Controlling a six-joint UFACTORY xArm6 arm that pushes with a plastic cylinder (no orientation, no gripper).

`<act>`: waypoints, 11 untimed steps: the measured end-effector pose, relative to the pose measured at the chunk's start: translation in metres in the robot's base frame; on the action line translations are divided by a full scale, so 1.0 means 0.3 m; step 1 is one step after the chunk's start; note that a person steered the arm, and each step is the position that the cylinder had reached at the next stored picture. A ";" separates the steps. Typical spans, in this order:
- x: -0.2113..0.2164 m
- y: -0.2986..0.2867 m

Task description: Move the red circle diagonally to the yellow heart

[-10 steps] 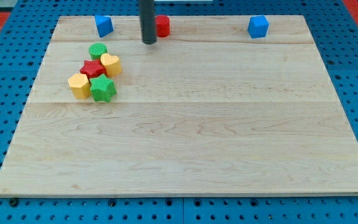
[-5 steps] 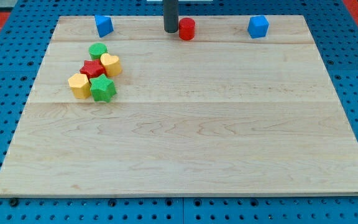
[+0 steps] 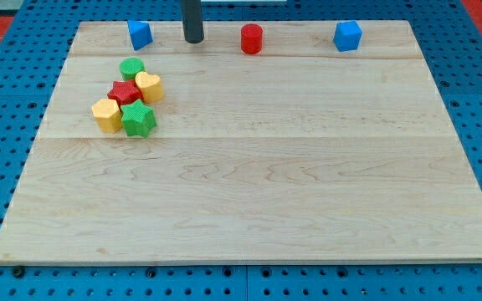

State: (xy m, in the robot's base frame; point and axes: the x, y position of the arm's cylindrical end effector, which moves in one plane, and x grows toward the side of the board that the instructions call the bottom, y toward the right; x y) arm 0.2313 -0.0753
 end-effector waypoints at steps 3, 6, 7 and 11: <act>0.234 0.074; 0.262 0.130; 0.262 0.181; 0.060 0.195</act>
State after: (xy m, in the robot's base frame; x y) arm 0.2493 -0.0169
